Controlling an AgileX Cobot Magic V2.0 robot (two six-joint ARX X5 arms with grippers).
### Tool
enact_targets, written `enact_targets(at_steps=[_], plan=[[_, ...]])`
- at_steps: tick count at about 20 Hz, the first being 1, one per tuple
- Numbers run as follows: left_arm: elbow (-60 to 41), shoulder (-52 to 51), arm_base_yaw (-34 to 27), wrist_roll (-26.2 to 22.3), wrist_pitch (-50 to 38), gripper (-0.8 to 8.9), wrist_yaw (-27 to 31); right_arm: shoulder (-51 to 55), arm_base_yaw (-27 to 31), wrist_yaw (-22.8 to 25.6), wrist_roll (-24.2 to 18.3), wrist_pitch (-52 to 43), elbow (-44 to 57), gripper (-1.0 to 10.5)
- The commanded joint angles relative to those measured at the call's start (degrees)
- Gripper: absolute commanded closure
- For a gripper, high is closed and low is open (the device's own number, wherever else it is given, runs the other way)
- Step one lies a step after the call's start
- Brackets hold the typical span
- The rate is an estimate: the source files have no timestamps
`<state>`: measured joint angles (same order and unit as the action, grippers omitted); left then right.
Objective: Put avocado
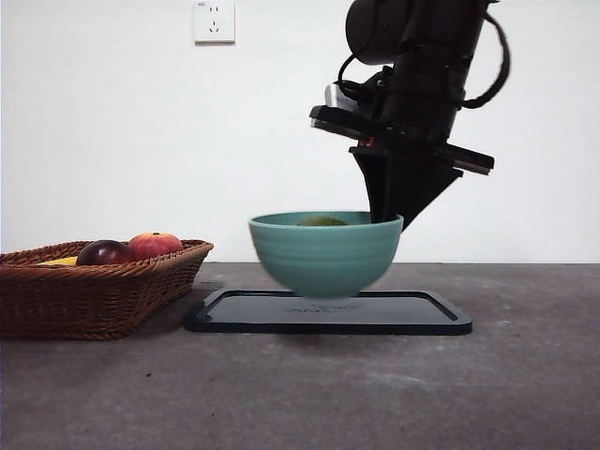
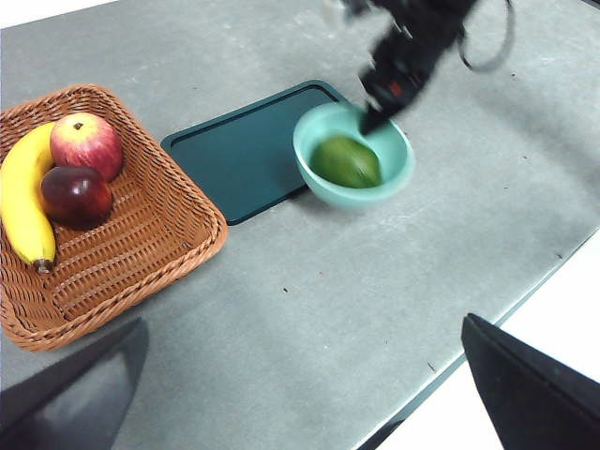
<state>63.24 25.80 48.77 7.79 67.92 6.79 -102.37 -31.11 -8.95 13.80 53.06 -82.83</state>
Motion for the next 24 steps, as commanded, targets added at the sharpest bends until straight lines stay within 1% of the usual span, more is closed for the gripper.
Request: enact_targets(at_steps=[1, 5, 7, 12, 16, 20, 21, 23, 24], plan=[[0.5, 0.1, 0.3, -0.9, -0.6, 2.60, 0.3, -5.6, 2.2, -0.1, 0.6, 1.5, -8.1, 9.4], [0.5, 0.1, 0.3, -0.9, -0.6, 2.60, 0.3, -15.1, 5.1, -0.2, 0.6, 3.7, -21.5, 9.4], [0.5, 0.1, 0.3, -0.9, -0.6, 2.60, 0.3, -18.4, 5.9, -0.6, 0.8, 3.7, -25.0, 9.4], [0.5, 0.1, 0.3, -0.8, -0.5, 2.60, 0.3, -22.5, 7.0, -0.7, 1.2, 2.3, -25.7, 9.4], [0.5, 0.1, 0.3, -0.8, -0.5, 2.60, 0.3, -24.4, 7.3, -3.2, 1.2, 2.4, -25.7, 9.4], [0.5, 0.1, 0.3, -0.7, 0.0, 2.60, 0.3, -24.8, 7.3, -3.0, 1.2, 1.8, -25.7, 9.4], [0.5, 0.1, 0.3, -0.7, 0.3, 2.60, 0.3, -24.8, 7.4, -3.0, 1.2, 1.8, -25.7, 9.0], [0.5, 0.1, 0.4, -0.6, 0.3, 2.60, 0.3, -23.8, 7.7, -2.6, 1.2, 2.8, -26.5, 6.4], [0.5, 0.1, 0.3, -0.6, 0.3, 2.60, 0.3, -22.8, 8.1, -2.3, 1.1, 4.3, -27.9, 5.5]])
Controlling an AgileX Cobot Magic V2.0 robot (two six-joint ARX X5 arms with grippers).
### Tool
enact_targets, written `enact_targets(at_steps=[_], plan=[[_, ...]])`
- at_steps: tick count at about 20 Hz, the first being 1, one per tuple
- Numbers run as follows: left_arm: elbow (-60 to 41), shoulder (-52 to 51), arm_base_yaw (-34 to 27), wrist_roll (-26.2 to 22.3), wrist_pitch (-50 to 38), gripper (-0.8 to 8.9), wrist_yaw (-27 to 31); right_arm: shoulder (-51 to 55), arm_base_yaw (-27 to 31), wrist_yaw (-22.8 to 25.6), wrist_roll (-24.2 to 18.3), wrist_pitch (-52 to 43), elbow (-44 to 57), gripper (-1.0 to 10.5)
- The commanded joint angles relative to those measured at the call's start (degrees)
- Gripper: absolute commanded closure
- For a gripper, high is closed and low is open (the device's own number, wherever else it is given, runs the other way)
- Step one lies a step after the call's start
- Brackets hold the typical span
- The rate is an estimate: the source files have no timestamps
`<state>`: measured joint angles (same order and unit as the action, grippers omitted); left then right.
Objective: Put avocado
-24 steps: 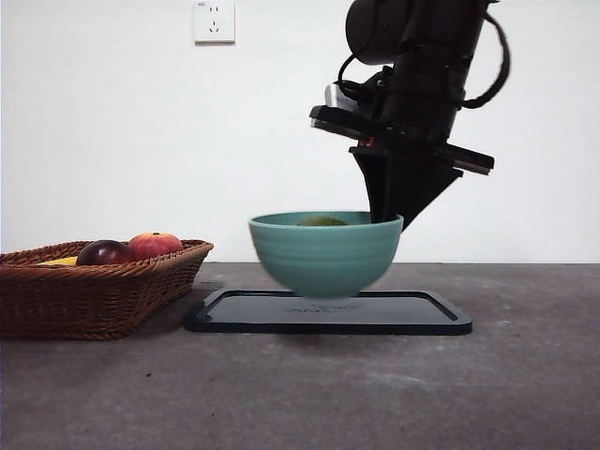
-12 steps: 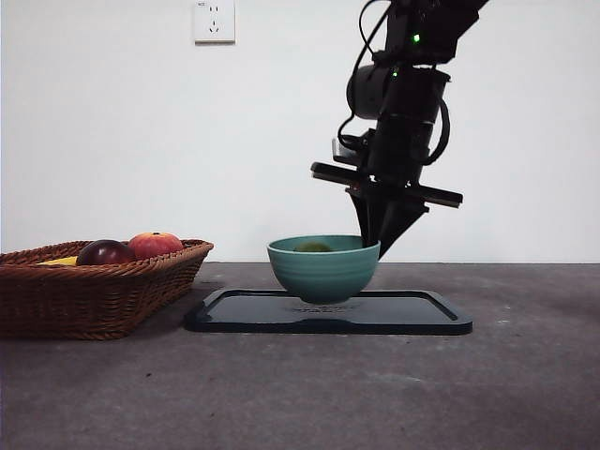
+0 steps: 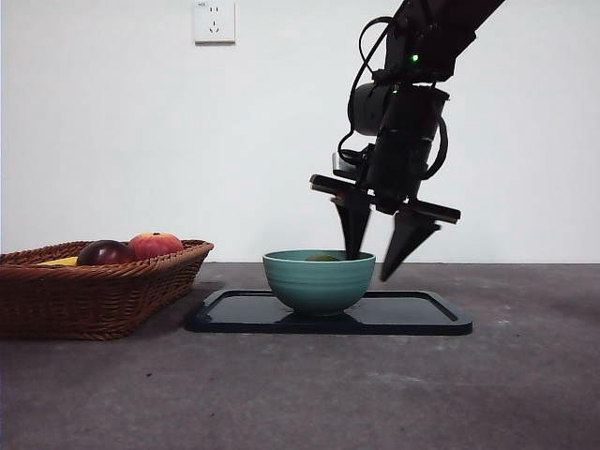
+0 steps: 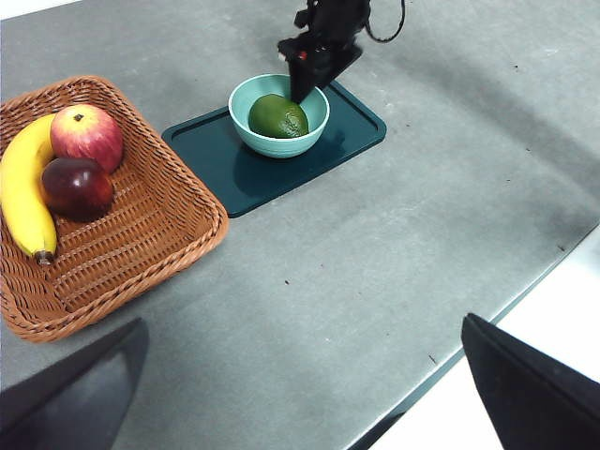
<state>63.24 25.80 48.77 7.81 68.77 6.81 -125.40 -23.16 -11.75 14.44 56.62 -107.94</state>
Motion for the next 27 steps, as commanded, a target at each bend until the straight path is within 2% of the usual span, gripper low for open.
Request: enact_targets(at_steps=[1, 3, 8, 10, 13, 17, 21, 24, 27], plan=[[0.5, 0.1, 0.3, -0.7, -0.5, 2.60, 0.3, 1.5, 0.2, 2.5, 0.0, 3.7, -5.0, 4.8], [0.5, 0.1, 0.4, -0.7, -0.5, 2.60, 0.3, 5.2, 0.2, 6.6, -3.7, 10.7, -9.0, 3.9], [0.5, 0.1, 0.3, -0.7, -0.6, 2.60, 0.3, 19.0, -1.1, 13.4, -5.2, 18.7, -8.4, 3.9], [0.5, 0.1, 0.3, -0.7, -0.7, 2.60, 0.3, 23.3, -1.8, 15.3, -5.4, 20.6, -6.0, 3.9], [0.5, 0.1, 0.3, -0.7, -0.8, 2.60, 0.3, 32.6, -3.1, 16.8, -5.4, 21.3, 2.8, 3.9], [0.5, 0.1, 0.3, -0.7, -0.8, 2.60, 0.3, 50.5, -5.0, 17.4, -5.4, 17.6, 21.1, 3.9], [0.5, 0.1, 0.3, -0.7, -1.1, 2.60, 0.3, 71.6, -7.6, 15.1, -5.2, 10.4, 38.9, 3.9], [0.5, 0.1, 0.3, -0.7, -1.1, 2.60, 0.3, 85.8, -9.7, 11.0, -5.1, 6.9, 47.3, 3.9], [0.5, 0.1, 0.3, -0.6, -1.1, 2.60, 0.3, 96.9, -10.6, 8.6, -4.2, 6.3, 51.2, 3.9]])
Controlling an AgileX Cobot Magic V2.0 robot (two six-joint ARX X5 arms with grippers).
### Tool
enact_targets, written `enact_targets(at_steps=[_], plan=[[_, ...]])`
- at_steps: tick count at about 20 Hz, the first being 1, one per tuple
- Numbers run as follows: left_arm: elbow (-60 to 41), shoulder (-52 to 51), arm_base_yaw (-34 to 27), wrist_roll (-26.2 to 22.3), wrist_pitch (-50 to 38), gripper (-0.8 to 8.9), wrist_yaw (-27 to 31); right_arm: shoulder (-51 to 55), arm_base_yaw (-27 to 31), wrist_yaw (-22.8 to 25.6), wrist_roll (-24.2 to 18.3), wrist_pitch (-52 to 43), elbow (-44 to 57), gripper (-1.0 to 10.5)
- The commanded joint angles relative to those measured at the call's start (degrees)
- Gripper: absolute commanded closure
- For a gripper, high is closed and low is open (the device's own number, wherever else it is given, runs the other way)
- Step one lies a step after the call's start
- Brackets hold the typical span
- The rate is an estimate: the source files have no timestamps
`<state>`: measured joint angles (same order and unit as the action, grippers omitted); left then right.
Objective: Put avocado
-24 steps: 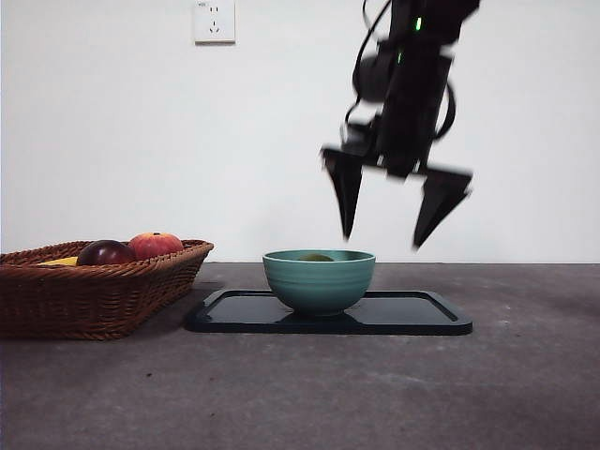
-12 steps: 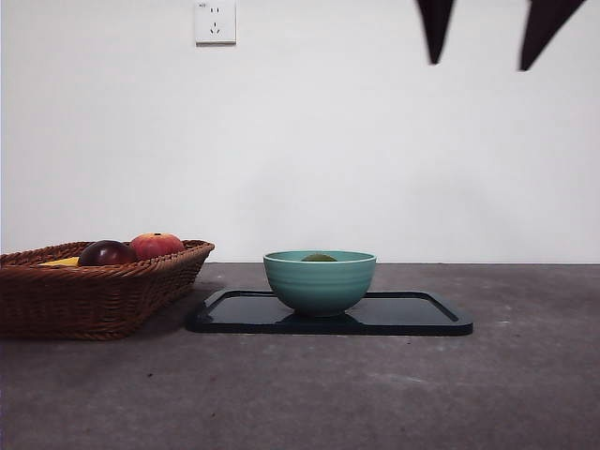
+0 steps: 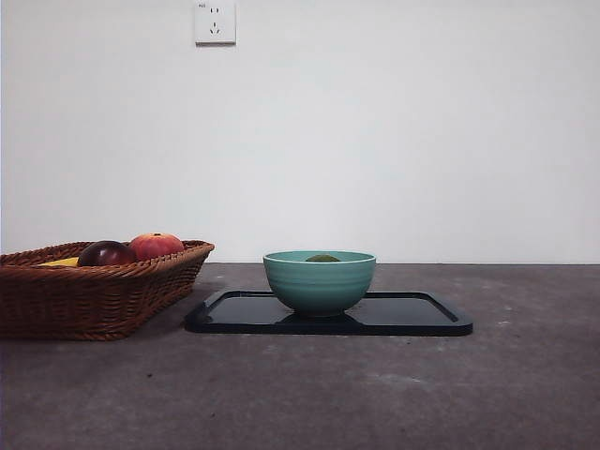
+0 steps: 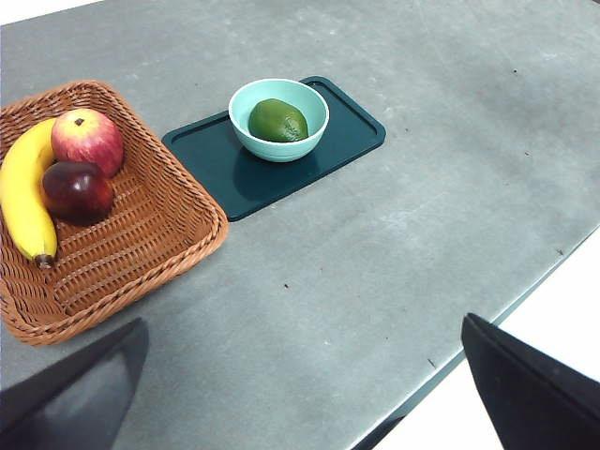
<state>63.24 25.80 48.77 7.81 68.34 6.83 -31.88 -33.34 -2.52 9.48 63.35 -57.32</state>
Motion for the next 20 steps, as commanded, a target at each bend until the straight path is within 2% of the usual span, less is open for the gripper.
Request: enact_targets(at_steps=[1, 6, 17, 18, 19, 20], plan=[[0.5, 0.1, 0.3, -0.7, -0.7, 2.60, 0.2, 5.7, -0.4, -0.6, 0.8, 0.3, 1.2, 3.9], [0.5, 0.1, 0.3, -0.7, -0.7, 2.60, 0.2, 11.1, -0.4, -0.9, 0.6, 2.3, 1.8, 3.9], [0.5, 0.1, 0.3, -0.7, -0.6, 2.66, 0.2, 11.1, -0.4, -0.5, 0.6, 2.3, 1.8, 4.0], [0.5, 0.1, 0.3, -0.7, -0.6, 3.42, 0.2, 11.1, -0.4, -0.5, 0.6, 2.3, 1.8, 4.9], [0.5, 0.1, 0.3, -0.7, -0.6, 4.98, 0.2, 11.1, -0.4, -0.5, 0.6, 2.3, 1.8, 7.0], [0.5, 0.1, 0.3, -0.7, -0.5, 6.98, 0.2, 11.1, -0.4, -0.5, 0.6, 2.3, 1.8, 9.1]])
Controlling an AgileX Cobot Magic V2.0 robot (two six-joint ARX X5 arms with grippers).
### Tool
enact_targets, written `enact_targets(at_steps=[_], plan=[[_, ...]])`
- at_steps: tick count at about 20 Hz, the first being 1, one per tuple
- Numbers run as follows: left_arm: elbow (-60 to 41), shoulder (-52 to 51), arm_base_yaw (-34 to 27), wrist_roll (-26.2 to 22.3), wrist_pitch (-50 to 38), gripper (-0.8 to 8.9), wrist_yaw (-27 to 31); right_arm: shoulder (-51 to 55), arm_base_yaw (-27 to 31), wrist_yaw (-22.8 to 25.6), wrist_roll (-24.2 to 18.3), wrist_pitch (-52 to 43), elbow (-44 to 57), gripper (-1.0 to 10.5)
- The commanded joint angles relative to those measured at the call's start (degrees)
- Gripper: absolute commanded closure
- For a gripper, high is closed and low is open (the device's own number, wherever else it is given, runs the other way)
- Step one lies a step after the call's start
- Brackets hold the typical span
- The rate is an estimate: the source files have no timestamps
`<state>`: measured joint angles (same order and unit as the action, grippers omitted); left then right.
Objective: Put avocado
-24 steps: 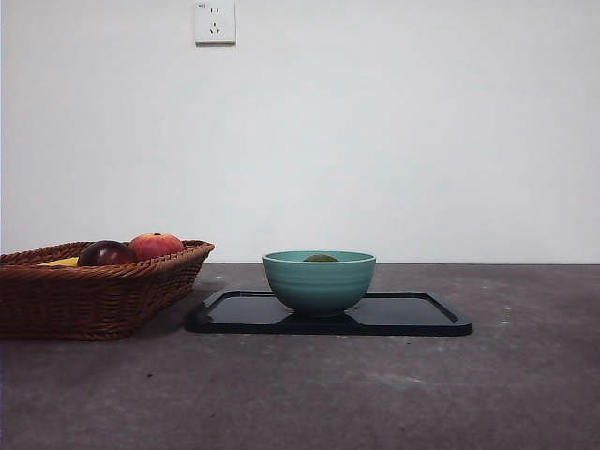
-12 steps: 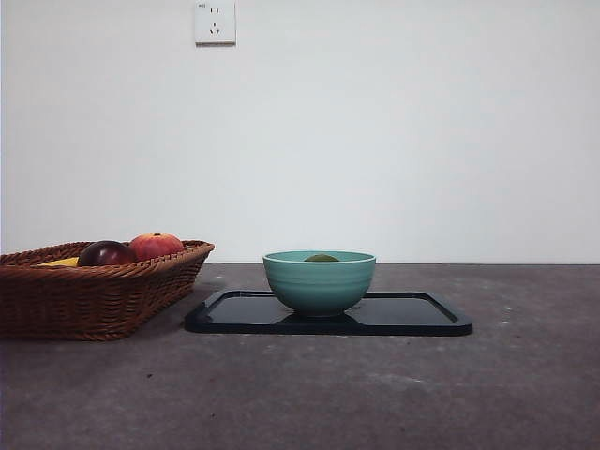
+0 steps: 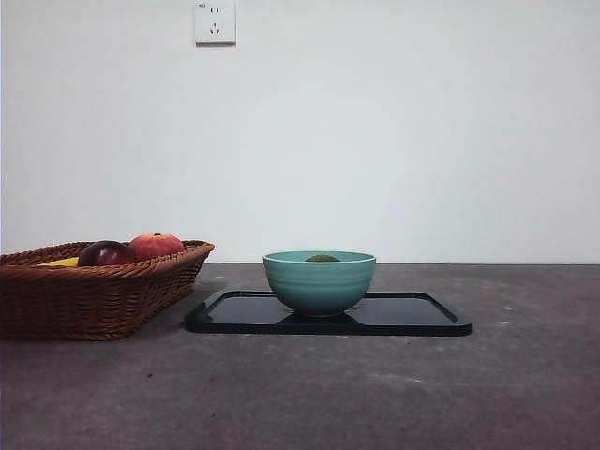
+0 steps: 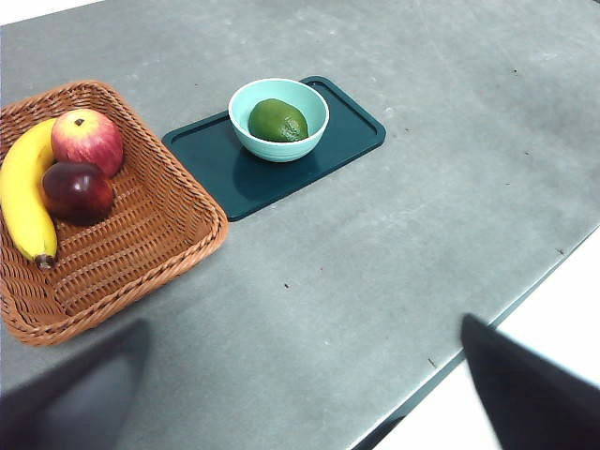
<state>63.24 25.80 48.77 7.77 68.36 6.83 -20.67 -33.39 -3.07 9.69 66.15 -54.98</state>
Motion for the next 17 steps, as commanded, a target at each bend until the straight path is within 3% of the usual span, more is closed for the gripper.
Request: enact_targets(at_steps=[1, 17], plan=[[0.5, 0.1, 0.3, -0.6, -0.6, 8.18, 0.2, -0.1, -0.4, 0.0, 0.3, -0.5, -0.5, 9.3], [0.4, 0.1, -0.2, -0.6, -0.6, 7.95, 0.2, -0.1, -0.4, 0.1, 0.4, -0.5, -0.5, 9.3]])
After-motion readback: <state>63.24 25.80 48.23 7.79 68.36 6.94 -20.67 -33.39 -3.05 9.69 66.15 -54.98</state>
